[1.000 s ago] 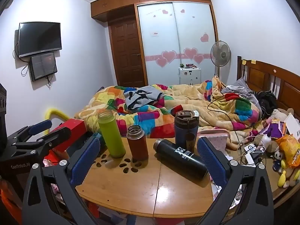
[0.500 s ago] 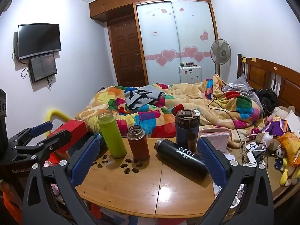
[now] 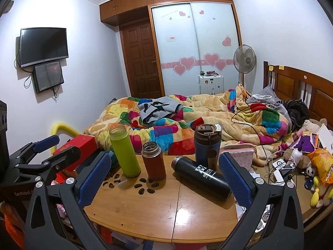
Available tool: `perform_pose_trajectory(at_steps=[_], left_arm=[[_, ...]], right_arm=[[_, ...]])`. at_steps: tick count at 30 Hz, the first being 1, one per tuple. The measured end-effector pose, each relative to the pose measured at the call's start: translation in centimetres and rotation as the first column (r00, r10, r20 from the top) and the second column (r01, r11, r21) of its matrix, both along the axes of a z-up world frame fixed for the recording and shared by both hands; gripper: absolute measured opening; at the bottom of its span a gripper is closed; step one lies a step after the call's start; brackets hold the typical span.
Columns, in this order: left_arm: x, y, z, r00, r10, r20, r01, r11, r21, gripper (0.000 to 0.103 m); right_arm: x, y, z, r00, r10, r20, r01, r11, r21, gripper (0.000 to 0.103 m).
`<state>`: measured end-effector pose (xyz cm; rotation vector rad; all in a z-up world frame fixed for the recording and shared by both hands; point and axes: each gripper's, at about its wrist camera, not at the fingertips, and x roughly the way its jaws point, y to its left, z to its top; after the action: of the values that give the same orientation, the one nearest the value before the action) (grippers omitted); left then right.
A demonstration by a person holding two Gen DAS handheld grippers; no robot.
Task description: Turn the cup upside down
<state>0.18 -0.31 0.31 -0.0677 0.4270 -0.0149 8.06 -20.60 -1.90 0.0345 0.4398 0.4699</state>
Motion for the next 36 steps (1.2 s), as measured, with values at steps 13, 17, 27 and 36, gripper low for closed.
perform_pose_trajectory(at_steps=[13, 17, 27, 36], left_arm=[[-0.23, -0.05, 0.37, 1.0, 0.005, 0.006, -0.005, 1.0, -0.007, 0.103], [-0.36, 0.13, 0.37, 1.0, 0.006, 0.004, -0.006, 1.0, -0.009, 0.103], [-0.37, 0.09, 0.35, 1.0, 0.005, 0.003, -0.005, 1.0, -0.008, 0.103], [-0.37, 0.06, 0.34, 1.0, 0.005, 0.003, -0.005, 1.0, -0.009, 0.103]], right_arm=[[-0.41, -0.19, 0.7, 1.0, 0.002, 0.004, -0.002, 1.0, 0.009, 0.103], [-0.46, -0.18, 0.7, 1.0, 0.002, 0.006, -0.002, 1.0, 0.008, 0.103], [-0.5, -0.21, 1.03, 1.0, 0.0, 0.007, 0.0, 1.0, 0.01, 0.103], [-0.51, -0.24, 0.91, 1.0, 0.001, 0.008, -0.001, 1.0, 0.009, 0.103]])
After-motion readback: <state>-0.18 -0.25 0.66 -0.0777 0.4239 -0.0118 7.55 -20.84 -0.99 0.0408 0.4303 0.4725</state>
